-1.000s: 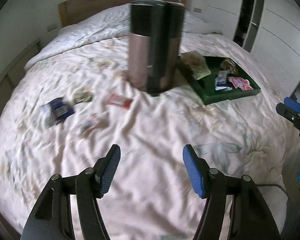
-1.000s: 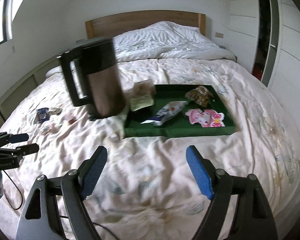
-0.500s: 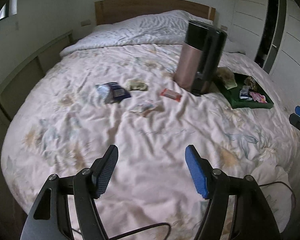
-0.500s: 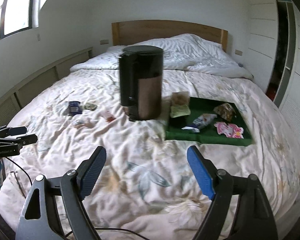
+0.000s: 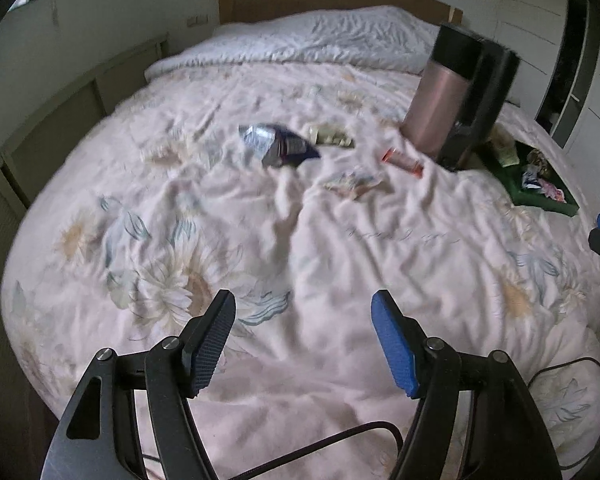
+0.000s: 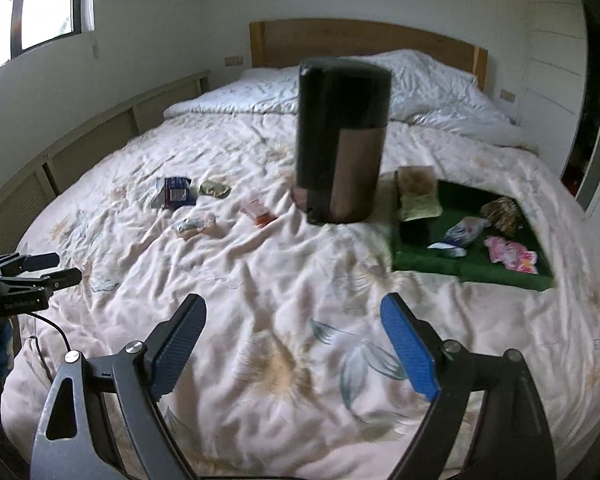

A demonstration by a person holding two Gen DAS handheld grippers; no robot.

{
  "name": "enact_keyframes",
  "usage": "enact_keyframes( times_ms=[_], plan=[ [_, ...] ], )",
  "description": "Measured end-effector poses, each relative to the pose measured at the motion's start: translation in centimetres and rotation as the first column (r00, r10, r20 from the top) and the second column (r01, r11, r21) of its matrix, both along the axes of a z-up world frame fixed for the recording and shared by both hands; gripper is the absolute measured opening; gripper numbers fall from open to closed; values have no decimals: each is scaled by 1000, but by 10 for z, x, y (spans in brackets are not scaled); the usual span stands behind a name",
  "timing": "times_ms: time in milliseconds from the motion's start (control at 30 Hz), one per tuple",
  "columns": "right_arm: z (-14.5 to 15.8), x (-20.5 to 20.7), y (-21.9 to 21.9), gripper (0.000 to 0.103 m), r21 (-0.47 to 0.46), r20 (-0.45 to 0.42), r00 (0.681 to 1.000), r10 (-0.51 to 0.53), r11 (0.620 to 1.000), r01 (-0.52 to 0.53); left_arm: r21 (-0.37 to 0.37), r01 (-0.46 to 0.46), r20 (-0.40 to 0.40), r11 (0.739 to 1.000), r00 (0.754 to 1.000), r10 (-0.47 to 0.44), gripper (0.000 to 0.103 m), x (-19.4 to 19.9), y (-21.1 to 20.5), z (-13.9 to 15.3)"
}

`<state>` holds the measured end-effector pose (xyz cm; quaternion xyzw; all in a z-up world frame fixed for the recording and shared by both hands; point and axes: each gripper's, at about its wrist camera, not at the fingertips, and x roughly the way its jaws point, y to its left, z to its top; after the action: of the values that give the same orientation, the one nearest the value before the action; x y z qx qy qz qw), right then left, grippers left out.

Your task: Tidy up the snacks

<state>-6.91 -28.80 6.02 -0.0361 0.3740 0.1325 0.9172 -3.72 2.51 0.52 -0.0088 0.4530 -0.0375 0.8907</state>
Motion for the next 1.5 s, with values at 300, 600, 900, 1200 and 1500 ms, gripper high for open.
enact_keyframes(
  times_ms=[300, 600, 900, 1200, 1500],
  plan=[
    [-35, 58, 47, 103, -16, -82, 991, 102, 995, -103, -51, -37, -72, 998, 997, 34, 65, 61, 25, -27],
    [-71, 125, 75, 103, -43, -127, 973, 195, 979, -201, -114, 20, -78, 993, 997, -29, 65, 118, 10, -38],
    [-89, 192, 86, 95, -54, -150, 942, 300, 949, -311, 4, 344, -84, 939, 936, -342, 64, 165, -59, -45],
    [-117, 232, 109, 64, -81, -206, 912, 355, 923, -377, -19, 422, -172, 906, 892, -419, 49, 204, -76, -72],
    [-128, 246, 116, 0, -41, -248, 891, 380, 915, -401, -59, 429, -202, 902, 879, -431, 29, 220, -78, -79]
  ],
)
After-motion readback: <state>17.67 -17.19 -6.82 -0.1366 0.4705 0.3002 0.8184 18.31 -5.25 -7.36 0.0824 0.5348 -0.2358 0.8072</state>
